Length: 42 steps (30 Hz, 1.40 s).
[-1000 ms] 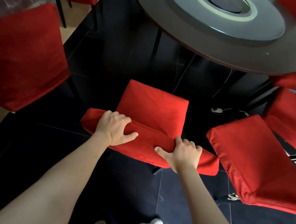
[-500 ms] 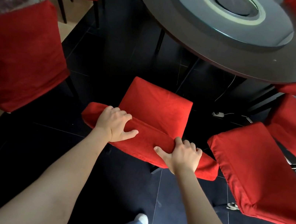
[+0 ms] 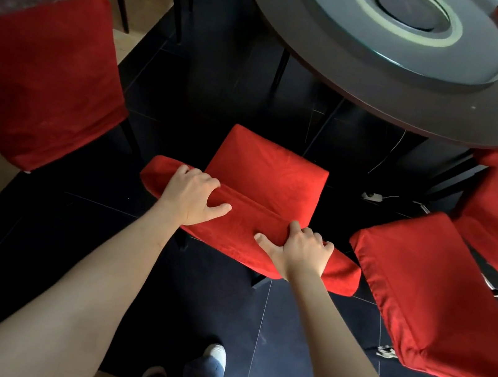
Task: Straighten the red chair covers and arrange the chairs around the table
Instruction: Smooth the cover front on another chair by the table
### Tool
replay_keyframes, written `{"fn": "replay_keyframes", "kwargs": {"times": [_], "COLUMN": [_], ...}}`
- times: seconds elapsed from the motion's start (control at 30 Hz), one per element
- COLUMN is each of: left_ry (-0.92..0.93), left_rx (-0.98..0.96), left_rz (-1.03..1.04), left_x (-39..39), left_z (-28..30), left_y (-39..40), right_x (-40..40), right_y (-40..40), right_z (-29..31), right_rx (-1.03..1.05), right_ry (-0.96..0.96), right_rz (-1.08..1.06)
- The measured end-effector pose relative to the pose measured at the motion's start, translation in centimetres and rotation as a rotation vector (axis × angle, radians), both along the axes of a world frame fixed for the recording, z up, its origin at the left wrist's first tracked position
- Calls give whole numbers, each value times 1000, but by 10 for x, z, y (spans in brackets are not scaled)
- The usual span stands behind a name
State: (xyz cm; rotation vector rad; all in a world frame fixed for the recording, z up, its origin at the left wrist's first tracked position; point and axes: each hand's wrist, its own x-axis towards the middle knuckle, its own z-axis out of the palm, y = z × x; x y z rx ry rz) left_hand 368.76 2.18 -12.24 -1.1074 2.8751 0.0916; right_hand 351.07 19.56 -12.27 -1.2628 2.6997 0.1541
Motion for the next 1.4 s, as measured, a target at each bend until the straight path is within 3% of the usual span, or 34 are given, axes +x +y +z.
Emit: {"fn": "replay_keyframes", "kwargs": {"times": [0.23, 0.6, 0.9, 1.4], "left_ry": [40, 12, -29, 73], "left_rx": [-28, -110, -117, -92], "left_rz": [171, 531, 729, 847], "left_x": [38, 122, 226, 352], "left_z": [31, 65, 70, 74], "left_y": [-6, -20, -69, -230], "right_x": [-4, 20, 105, 253], "right_y": [-16, -110, -224, -408], "right_z": [17, 58, 77, 77], "right_rx": [-9, -75, -128, -95], "right_ry": [-150, -180, -149, -142], "right_rz": [195, 561, 775, 891]}}
